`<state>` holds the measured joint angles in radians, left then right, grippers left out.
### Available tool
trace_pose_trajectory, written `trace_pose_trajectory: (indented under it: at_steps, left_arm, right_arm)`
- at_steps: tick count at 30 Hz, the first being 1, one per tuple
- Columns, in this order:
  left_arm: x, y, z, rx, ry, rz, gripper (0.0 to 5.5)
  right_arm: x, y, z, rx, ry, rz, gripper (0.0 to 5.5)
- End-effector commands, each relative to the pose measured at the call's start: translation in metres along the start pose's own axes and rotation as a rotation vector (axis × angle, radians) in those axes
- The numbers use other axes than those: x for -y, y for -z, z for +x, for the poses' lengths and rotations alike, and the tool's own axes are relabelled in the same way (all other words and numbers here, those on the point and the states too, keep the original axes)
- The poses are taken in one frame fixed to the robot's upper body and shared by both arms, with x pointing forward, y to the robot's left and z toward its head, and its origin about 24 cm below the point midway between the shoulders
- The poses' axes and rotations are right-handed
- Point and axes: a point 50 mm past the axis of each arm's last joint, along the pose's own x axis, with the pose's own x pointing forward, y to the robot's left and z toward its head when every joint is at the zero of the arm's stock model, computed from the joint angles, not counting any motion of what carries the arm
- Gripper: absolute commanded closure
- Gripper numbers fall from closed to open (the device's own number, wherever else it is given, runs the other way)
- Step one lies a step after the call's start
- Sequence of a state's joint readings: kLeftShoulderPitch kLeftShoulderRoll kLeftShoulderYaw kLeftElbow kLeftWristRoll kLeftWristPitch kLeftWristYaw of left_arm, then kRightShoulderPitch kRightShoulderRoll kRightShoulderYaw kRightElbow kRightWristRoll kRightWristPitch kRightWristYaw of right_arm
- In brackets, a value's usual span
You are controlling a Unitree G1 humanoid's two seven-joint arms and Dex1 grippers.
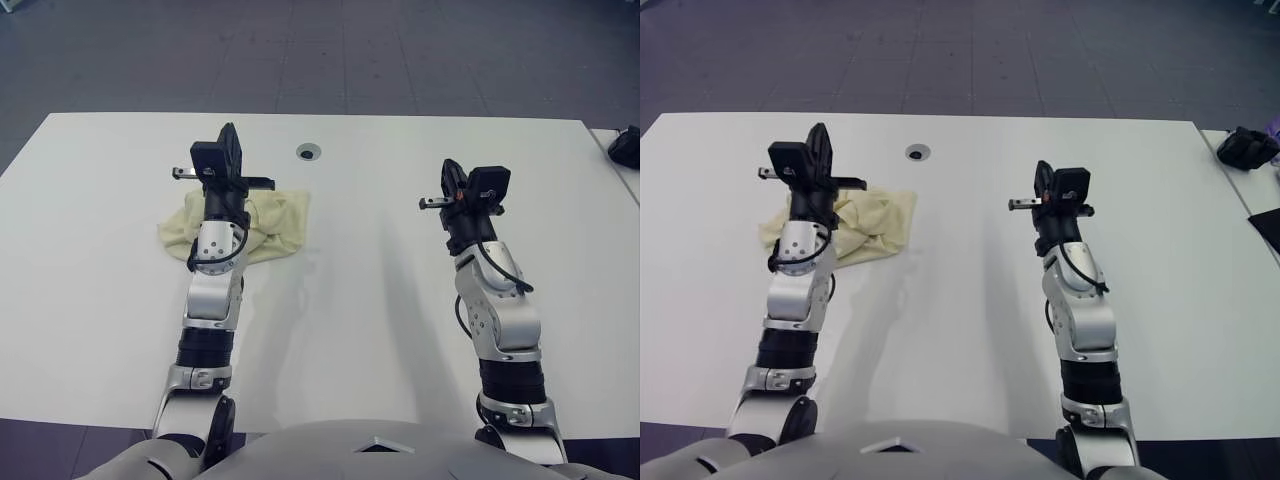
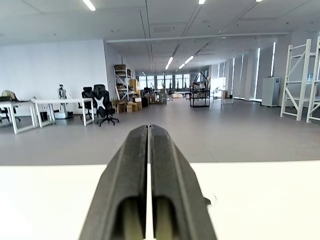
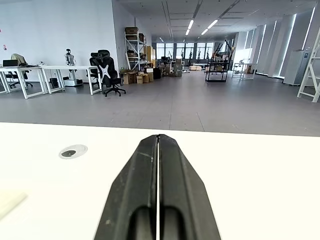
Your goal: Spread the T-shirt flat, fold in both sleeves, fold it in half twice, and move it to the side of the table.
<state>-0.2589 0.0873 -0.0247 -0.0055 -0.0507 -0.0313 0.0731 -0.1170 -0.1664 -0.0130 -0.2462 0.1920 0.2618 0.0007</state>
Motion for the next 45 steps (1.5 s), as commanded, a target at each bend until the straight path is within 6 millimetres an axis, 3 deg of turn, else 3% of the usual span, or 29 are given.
trace_pose_trajectory:
  at_steps: [1,12,29,32,36,38,42,45]
  left_arm:
    - [0.007,0.009,-0.011,-0.075,0.018,-0.011,4.53]
    - [0.01,0.012,-0.014,-0.11,0.064,0.092,2.78]
    - [0.011,0.015,-0.016,-0.12,0.049,0.102,0.11]
    - [0.005,0.014,-0.015,-0.115,0.023,0.116,0.1]
    - [-0.027,0.013,-0.013,-0.108,-0.044,0.217,0.1]
    - [-0.055,0.014,-0.014,-0.125,-0.094,0.327,0.1]
    - [-0.132,0.027,-0.025,-0.26,-0.253,0.605,0.1]
    - [-0.157,0.04,-0.028,-0.332,-0.199,0.791,0.1]
  right_arm:
    - [-0.002,0.001,-0.001,0.006,-0.001,-0.056,4.88]
    - [0.005,0.007,0.0,-0.042,0.042,-0.057,3.2]
    - [0.009,0.005,0.001,-0.039,0.045,-0.084,0.63]
    - [0.009,0.004,0.002,-0.037,0.041,-0.09,0.17]
    - [0.005,0.005,0.001,-0.043,-0.001,-0.101,0.11]
    - [0.004,0.005,0.0,-0.046,-0.007,-0.101,0.11]
    - [0.006,0.005,-0.002,-0.048,-0.01,-0.109,0.11]
    - [0.007,0.005,-0.002,-0.046,-0.012,-0.117,0.11]
